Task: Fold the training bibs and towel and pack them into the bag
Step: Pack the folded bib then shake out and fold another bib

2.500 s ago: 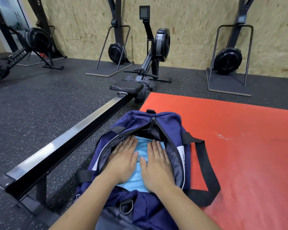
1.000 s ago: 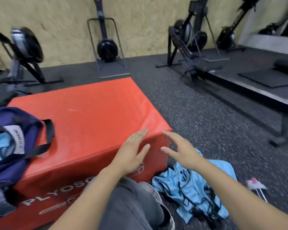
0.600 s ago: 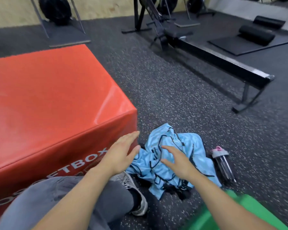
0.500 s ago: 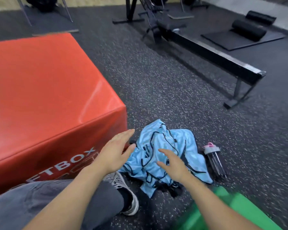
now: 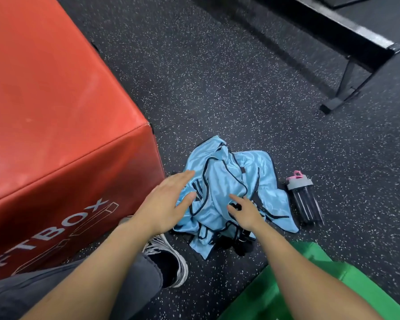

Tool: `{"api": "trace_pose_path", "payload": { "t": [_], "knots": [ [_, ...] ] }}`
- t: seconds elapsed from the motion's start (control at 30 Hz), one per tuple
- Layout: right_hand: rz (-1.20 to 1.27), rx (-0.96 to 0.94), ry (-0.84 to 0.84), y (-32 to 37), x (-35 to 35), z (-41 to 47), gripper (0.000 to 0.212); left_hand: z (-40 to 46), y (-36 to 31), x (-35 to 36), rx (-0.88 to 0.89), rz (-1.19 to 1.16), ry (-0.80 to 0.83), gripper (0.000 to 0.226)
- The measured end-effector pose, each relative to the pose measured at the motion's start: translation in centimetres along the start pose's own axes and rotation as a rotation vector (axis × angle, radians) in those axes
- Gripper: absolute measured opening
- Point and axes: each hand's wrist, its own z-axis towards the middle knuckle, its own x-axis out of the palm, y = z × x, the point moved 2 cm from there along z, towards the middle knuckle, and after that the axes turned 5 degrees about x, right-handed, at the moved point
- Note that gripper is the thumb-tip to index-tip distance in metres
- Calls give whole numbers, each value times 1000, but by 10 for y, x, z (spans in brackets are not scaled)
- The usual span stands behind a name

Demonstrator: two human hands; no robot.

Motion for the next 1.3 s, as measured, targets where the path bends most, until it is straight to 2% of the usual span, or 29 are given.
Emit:
{"api": "trace_pose_path", "payload": {
  "t": [0.07,0.17,0.27,0.33,0.5,0.63,0.9,1.1,1.2,1.3],
  "knots": [
    [20,33,15,1,4,4,55,1,2,1,-18,-14,1,57],
    [72,45,-57,10,0,-1,47,3,-2,0,-25,-24,-4,56],
    [240,-53,-172,29,-23,-26,37,2,-10,-4,-21,-38,-10,57],
    [350,-139,-166,45,-43,-49,34,1,-16,-7,-14,-45,-18,57],
    [399,-320,-151,92,-96,-120,35,-5,-39,-21,55,-23,-49,59],
    [454,-464,-144,134,-133,-181,37,-14,-73,-49,138,-49,-135,60],
    [423,-776,-107,236,-183,-293,40,-46,-135,-166,239,-122,-440,65],
    [448,-1015,37,337,-203,-377,44,-82,-185,-272,345,-209,-603,71],
    [427,-1125,104,389,-207,-423,47,-107,-199,-327,300,-161,-754,73],
    [400,-1211,110,433,-210,-465,47,-137,-200,-380,169,-96,-865,77]
  ]
}}
